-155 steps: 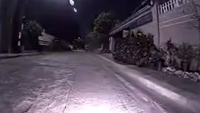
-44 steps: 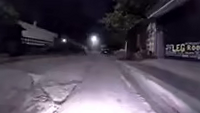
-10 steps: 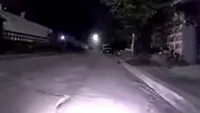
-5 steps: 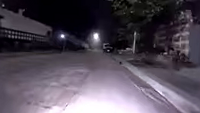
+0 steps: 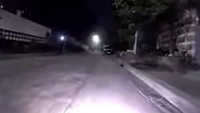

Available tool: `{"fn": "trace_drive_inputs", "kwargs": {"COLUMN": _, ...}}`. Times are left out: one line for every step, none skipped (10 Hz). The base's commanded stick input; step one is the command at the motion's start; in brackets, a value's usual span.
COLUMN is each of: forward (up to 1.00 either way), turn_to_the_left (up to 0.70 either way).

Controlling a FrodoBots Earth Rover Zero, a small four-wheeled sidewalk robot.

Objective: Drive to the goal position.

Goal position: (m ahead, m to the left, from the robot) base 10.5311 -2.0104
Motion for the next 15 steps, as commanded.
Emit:
{"fn": "trace_drive_inputs", "kwargs": {"forward": 0.7, "turn_to_the_left": 0.0}}
{"fn": "trace_drive_inputs", "kwargs": {"forward": 0.7, "turn_to_the_left": 0.0}}
{"fn": "trace_drive_inputs", "kwargs": {"forward": 0.7, "turn_to_the_left": 0.0}}
{"fn": "trace_drive_inputs", "kwargs": {"forward": 0.7, "turn_to_the_left": 0.0}}
{"fn": "trace_drive_inputs", "kwargs": {"forward": 0.7, "turn_to_the_left": 0.0}}
{"fn": "trace_drive_inputs", "kwargs": {"forward": 0.7, "turn_to_the_left": 0.0}}
{"fn": "trace_drive_inputs", "kwargs": {"forward": 0.7, "turn_to_the_left": 0.0}}
{"fn": "trace_drive_inputs", "kwargs": {"forward": 0.7, "turn_to_the_left": 0.0}}
{"fn": "trace_drive_inputs", "kwargs": {"forward": 0.7, "turn_to_the_left": 0.0}}
{"fn": "trace_drive_inputs", "kwargs": {"forward": 0.7, "turn_to_the_left": 0.0}}
{"fn": "trace_drive_inputs", "kwargs": {"forward": 0.7, "turn_to_the_left": 0.0}}
{"fn": "trace_drive_inputs", "kwargs": {"forward": 0.7, "turn_to_the_left": 0.0}}
{"fn": "trace_drive_inputs", "kwargs": {"forward": 0.7, "turn_to_the_left": 0.0}}
{"fn": "trace_drive_inputs", "kwargs": {"forward": 0.7, "turn_to_the_left": 0.0}}
{"fn": "trace_drive_inputs", "kwargs": {"forward": 0.7, "turn_to_the_left": 0.0}}
